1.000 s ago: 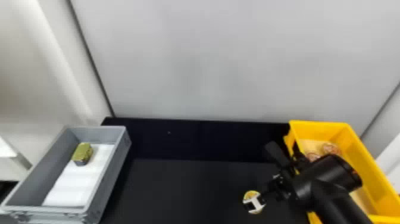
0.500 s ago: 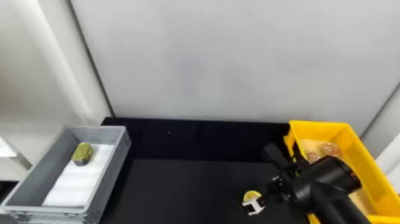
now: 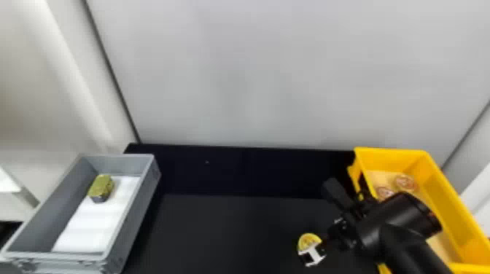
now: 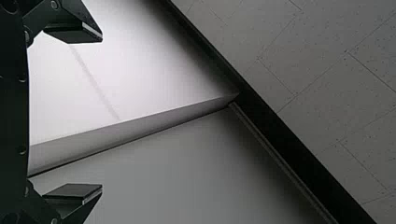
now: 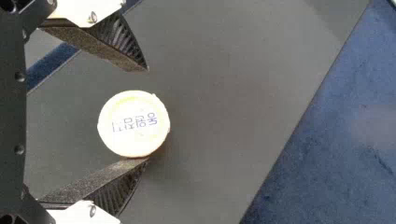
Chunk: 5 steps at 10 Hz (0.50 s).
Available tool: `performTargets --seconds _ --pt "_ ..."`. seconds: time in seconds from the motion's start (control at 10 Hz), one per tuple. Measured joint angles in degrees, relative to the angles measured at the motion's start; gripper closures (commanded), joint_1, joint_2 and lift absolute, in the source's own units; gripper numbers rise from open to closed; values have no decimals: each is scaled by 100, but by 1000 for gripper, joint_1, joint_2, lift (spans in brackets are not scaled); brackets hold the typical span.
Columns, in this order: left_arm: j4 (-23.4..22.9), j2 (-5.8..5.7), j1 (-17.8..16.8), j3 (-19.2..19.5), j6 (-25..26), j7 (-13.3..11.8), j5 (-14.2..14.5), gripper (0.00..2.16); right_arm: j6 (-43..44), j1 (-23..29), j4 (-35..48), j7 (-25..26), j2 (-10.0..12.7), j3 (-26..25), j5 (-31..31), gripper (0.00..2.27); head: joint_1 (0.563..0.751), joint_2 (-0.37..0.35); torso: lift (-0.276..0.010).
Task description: Pick up the round yellow can and place it in the yellow rectangular box
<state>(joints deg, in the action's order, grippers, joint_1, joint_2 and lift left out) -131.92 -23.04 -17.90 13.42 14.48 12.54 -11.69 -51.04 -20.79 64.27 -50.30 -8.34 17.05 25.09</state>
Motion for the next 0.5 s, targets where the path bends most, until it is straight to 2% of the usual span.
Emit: performTargets --seconds 0.2,0.4,0.5 --pt "0 0 -3 -3 -10 1 0 142 -27 -3 -21 0 -14 17 33 248 663 54 8" --pt "0 0 -4 -5 -14 -2 0 142 -44 -15 -38 2 -19 40 52 763 663 54 8" --pt "-2 -1 -3 -5 -15 -4 0 142 -73 -31 -45 19 -22 77 68 765 663 54 8"
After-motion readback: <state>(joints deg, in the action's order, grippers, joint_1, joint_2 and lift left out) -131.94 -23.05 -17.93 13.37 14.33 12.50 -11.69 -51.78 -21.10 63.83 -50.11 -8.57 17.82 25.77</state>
